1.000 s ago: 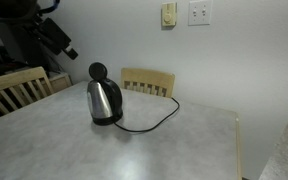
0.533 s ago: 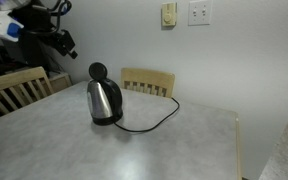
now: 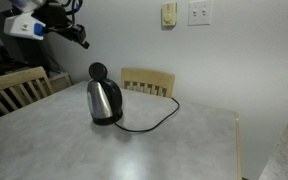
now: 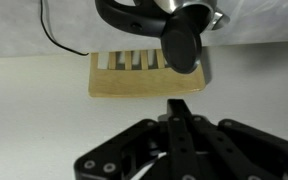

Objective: Close the kettle

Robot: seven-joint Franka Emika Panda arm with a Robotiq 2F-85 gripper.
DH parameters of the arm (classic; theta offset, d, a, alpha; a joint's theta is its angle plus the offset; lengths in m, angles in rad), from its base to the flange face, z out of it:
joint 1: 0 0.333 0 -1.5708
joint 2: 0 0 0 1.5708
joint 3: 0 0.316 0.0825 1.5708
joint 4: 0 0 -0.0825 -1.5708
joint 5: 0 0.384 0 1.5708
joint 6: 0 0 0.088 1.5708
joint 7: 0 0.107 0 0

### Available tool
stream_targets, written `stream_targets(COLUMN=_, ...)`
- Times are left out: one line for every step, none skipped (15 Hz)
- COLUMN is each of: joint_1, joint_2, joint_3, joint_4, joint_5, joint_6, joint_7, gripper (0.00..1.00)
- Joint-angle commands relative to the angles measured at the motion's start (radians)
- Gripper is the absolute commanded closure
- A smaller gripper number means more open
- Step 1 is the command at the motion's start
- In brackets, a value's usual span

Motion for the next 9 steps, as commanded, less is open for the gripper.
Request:
stream_targets(joint_1=-0.074, joint_2=0.103, joint_3=0.031, joint_4=0.071, joint_5=-0.075, joint_6=-0.004, joint_7=0.129, gripper=1.0)
stream_targets(joint_1=-0.081, joint_2=0.122, joint_3=0.024, joint_4=0.091, joint_5=-0.097, joint_6=-0.043, joint_7=0.161, gripper=1.0)
stream_targets(joint_1=-0.128, joint_2=0.141, joint_3=0.06, joint_4=0.109, joint_5=-0.108, joint_6=-0.069, joint_7=0.187, gripper=1.0)
stream_targets(joint_1=-0.089, joint_2=0.158, joint_3=0.015, joint_4=0.126, joint_5=-0.122, joint_6=-0.099, joint_7=0.205, gripper=1.0)
stream_targets(joint_1=-0.086, joint_2=0.172, joint_3=0.013, joint_4=0.143, joint_5=-0.11, joint_6=-0.127, joint_7=0.202, gripper=1.0)
stream_targets(joint_1=-0.074, joint_2=0.186, joint_3=0.008, joint_4=0.159, joint_5=-0.085, joint_6=-0.146, joint_7=0.186, gripper=1.0)
stream_targets(joint_1=-0.065, joint_2=0.198, joint_3=0.007, joint_4=0.174, joint_5=-0.06, joint_6=-0.164, joint_7=0.166, gripper=1.0)
stream_targets(joint_1=-0.056, joint_2=0.209, joint_3=0.01, joint_4=0.19, joint_5=-0.027, joint_6=-0.18, joint_7=0.137, gripper=1.0)
stream_targets(joint_1=-0.051, joint_2=0.221, joint_3=0.013, joint_4=0.204, joint_5=-0.006, joint_6=-0.189, joint_7=0.124, gripper=1.0)
